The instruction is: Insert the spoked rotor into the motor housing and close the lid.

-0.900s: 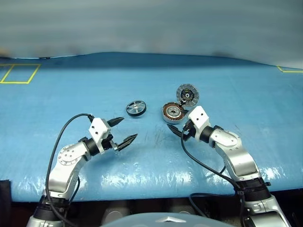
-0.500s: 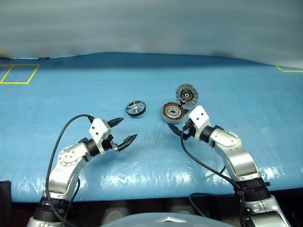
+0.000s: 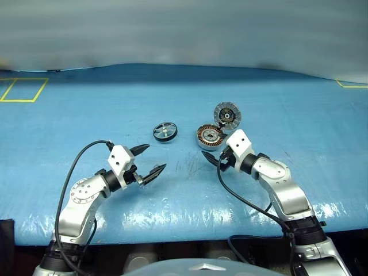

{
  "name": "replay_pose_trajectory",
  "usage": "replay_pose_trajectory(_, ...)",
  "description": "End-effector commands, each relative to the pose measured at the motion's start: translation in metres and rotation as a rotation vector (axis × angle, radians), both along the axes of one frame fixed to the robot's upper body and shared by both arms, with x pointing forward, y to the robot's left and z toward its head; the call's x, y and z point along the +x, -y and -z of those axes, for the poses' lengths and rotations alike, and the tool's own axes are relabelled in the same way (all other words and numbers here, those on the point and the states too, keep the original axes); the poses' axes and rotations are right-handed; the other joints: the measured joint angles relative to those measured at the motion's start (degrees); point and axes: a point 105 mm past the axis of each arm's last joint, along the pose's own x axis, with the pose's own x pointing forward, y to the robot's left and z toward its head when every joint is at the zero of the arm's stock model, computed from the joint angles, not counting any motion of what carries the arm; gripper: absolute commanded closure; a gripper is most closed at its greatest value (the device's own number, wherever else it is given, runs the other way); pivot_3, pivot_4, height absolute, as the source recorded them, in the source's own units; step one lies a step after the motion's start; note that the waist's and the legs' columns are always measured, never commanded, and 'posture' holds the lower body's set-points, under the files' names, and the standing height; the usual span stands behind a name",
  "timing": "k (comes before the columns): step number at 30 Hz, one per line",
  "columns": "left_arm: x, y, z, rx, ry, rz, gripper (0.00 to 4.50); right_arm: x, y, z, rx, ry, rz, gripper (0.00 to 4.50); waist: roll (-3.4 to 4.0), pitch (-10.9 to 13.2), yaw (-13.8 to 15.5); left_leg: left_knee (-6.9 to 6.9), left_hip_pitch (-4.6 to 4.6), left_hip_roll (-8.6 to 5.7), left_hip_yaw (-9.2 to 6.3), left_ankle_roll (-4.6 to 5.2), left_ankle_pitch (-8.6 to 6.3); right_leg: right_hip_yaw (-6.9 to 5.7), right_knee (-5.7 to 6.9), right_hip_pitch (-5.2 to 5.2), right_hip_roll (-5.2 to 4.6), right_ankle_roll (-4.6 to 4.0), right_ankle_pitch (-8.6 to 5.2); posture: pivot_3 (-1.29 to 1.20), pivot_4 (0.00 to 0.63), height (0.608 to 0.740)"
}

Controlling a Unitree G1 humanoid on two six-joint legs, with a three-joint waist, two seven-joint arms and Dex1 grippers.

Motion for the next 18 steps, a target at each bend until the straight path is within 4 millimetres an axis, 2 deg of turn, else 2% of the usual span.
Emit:
replay_pose_trajectory(1,-0.002,0.003,-0.011,0.001,0.054,0.019,0.00,0.003,-0.004,-0.013,0.007,0.056,-0.009,0.03,0.00,0.00,0.00,0.00,0.00,0.00,0.00,0.00,0.00,0.00,0.00,0.00,0.00,0.00,0.00,0.00,0.150,0.740)
replay_pose_trajectory(11,0.000,0.001,-0.009,0.027,0.051,0.017,0.00,0.002,-0.007,-0.013,-0.079,0.069,-0.055,0.03,0.00,0.00,-0.04,0.00,0.00,0.00,0.00,-0.01,0.00,-0.01,0.01,-0.01,0.01,0.00,0.00,0.00,0.150,0.740)
replay_pose_trajectory(14,0.000,0.001,-0.009,0.029,0.052,0.016,0.00,0.002,-0.008,-0.008,-0.250,0.076,-0.129,0.03,0.01,0.01,-0.09,0.02,0.00,-0.02,0.01,0.00,0.01,-0.01,0.04,-0.02,0.00,0.00,0.00,0.00,0.150,0.740)
replay_pose_trajectory(16,-0.001,0.002,-0.007,0.029,0.049,0.016,0.00,0.006,-0.004,-0.002,-0.514,0.103,-0.221,0.03,0.06,0.05,-0.10,0.05,0.01,-0.02,0.00,0.01,0.02,-0.02,0.05,-0.01,0.00,0.00,0.00,0.00,0.150,0.740)
replay_pose_trajectory(18,-0.001,0.004,-0.006,0.030,0.046,0.018,0.00,0.009,-0.006,-0.006,-0.626,0.121,-0.296,0.03,0.03,0.09,-0.09,0.07,0.01,-0.04,0.02,0.03,0.04,-0.02,0.07,-0.03,0.00,0.00,0.00,0.00,0.150,0.740)
